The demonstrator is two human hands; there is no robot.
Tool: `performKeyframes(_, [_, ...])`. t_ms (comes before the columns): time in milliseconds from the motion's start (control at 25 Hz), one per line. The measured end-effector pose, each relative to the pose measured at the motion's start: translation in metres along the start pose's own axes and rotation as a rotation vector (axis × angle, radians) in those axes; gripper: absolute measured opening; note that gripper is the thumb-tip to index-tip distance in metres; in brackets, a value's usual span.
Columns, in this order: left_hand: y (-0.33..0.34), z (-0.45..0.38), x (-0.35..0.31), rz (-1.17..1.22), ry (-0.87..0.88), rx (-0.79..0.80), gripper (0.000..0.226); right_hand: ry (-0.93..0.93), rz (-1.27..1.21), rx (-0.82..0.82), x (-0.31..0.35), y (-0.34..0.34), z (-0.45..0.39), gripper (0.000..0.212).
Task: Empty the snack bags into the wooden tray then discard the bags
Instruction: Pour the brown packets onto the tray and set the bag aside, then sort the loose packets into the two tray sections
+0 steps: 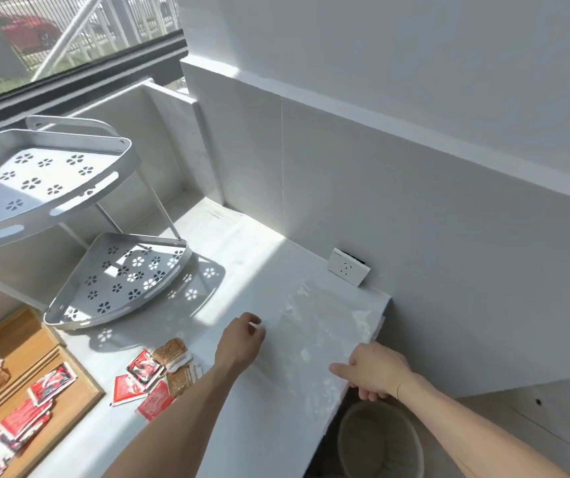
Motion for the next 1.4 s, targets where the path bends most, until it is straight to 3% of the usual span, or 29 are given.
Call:
performKeyframes(160, [-0.024, 0.009, 0.017, 0.020, 0.011, -0.051, 0.026, -0.207, 0.252, -0.169, 0.052, -0.035, -0.011, 0.039])
performKeyframes(320, [-0.057, 0.030, 0.052, 0.012, -0.008, -0.119, 0.026, -0.412, 0.317, -0.196, 0.117, -0.030, -0.026, 0.027])
performKeyframes(480, [-0.093, 0.065, 0.100, 0.052, -0.115, -0.210, 0.022, -0.589, 0.364, -0.135, 0.185, -0.006, -0.040, 0.022])
performKeyframes(720, [-0.122, 0.106, 0.162, 0.051, -0.314, -0.276, 0.029, -0.813, 0.462, -0.128, 0.274, 0.031, -0.051, 0.031])
performKeyframes(880, [-0.123, 0.106, 0.165, -0.043, -0.284, -0.287, 0.037, -0.870, 0.455, -0.094, 0.311, 0.049, -0.063, 0.046])
performKeyframes(1080, [-0.101, 0.084, 0.141, -0.280, -0.099, -0.203, 0.047, -0.864, 0.491, -0.039, 0.330, 0.070, -0.080, 0.059])
performKeyframes(1240, [-0.092, 0.070, 0.129, -0.339, 0.008, -0.211, 0.044, -0.895, 0.505, -0.048, 0.333, 0.076, -0.087, 0.049])
performKeyframes(1400, [-0.081, 0.064, 0.131, -0.380, -0.022, -0.181, 0.044, -0.883, 0.482, -0.072, 0.331, 0.077, -0.090, 0.039])
Point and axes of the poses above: each hand's wrist, its own z-axis away from the middle knuckle, its own y-axis out of the palm, x = y × z, the point moved 6 cm from there along -z, towards the middle knuckle, and after that the axes turned 2 degrees about -z, right-handed, at the moved point
